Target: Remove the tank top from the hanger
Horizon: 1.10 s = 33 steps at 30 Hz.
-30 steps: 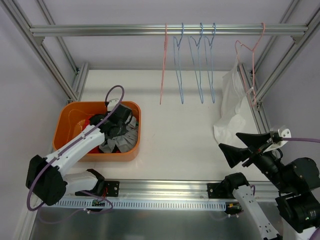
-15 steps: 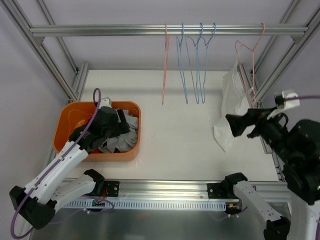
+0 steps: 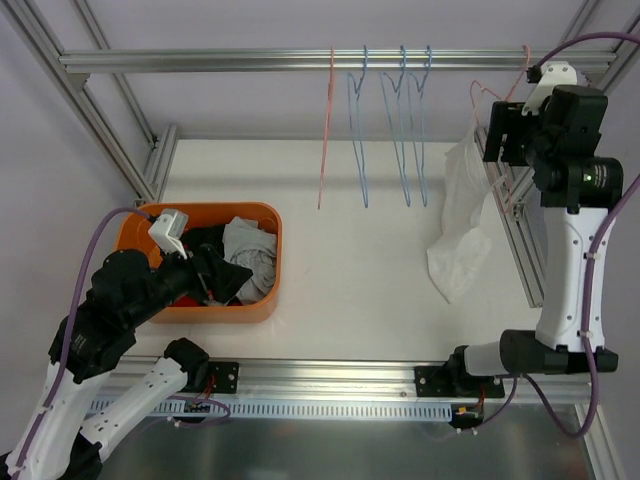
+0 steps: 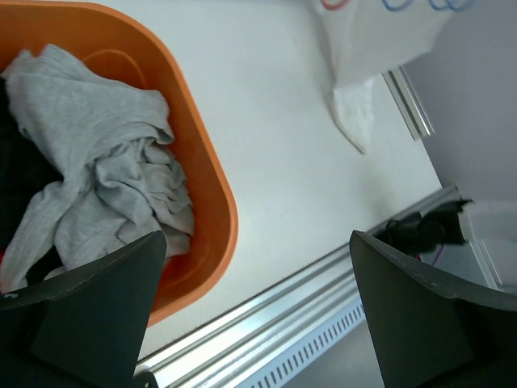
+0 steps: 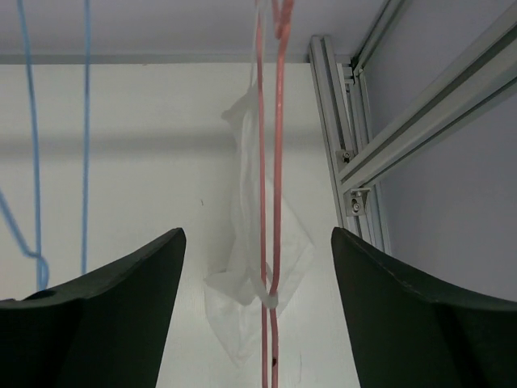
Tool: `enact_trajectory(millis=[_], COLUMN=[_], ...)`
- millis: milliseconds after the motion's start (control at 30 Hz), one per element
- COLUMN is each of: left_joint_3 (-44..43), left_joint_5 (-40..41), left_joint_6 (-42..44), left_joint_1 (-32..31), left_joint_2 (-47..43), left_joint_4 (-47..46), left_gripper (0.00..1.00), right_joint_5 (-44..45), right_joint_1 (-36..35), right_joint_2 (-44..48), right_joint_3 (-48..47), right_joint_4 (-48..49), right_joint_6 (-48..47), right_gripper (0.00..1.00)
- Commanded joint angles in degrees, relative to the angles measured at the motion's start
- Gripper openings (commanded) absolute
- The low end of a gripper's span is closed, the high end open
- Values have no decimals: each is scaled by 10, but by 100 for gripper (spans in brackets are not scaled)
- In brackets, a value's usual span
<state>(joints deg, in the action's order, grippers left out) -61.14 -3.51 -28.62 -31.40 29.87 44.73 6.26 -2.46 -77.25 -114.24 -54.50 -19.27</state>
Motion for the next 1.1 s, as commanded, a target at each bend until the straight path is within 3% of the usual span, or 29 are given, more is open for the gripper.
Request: enact_trajectory(millis=[0,100,200,367,467,500,600,933,1067], left_joint_3=[7,16,26,37,40,45,52,52,49], left_joint_5=[-94,-102,-113,-124,-123,-121,-117,-120,-135], left_joint_6=[37,44,52,62,66,66,67,52,44], left_joint_1=[5,5,5,5,5,5,5,5,5], left_joint_2=[-30,-44,-46,-46,-50,-49,-46,-46,-43], left_joint_4=[15,19,21,21,21,21,21,14,7], left_gripper=[99,99,99,99,99,98,99,99,99], right_joint_5=[-48,-58,-103,-117,-132,-137,-155,-224,-235], right_joint_1=[39,47,60,68,71,72,72,72,72], right_joint_2=[-39,-58,-76,-101,-106,-107,-100,-25,7], right_joint_3=[-46,-46,-46,-49,-49,-49,-46,0,20], right_joint_4=[-2,6,14,22,27,28,46,192,208], right_joint_6=[-19,-31,-19,-2,11,19,40,94,102], right_gripper=[75,67,42,32,20,10,1,0,0])
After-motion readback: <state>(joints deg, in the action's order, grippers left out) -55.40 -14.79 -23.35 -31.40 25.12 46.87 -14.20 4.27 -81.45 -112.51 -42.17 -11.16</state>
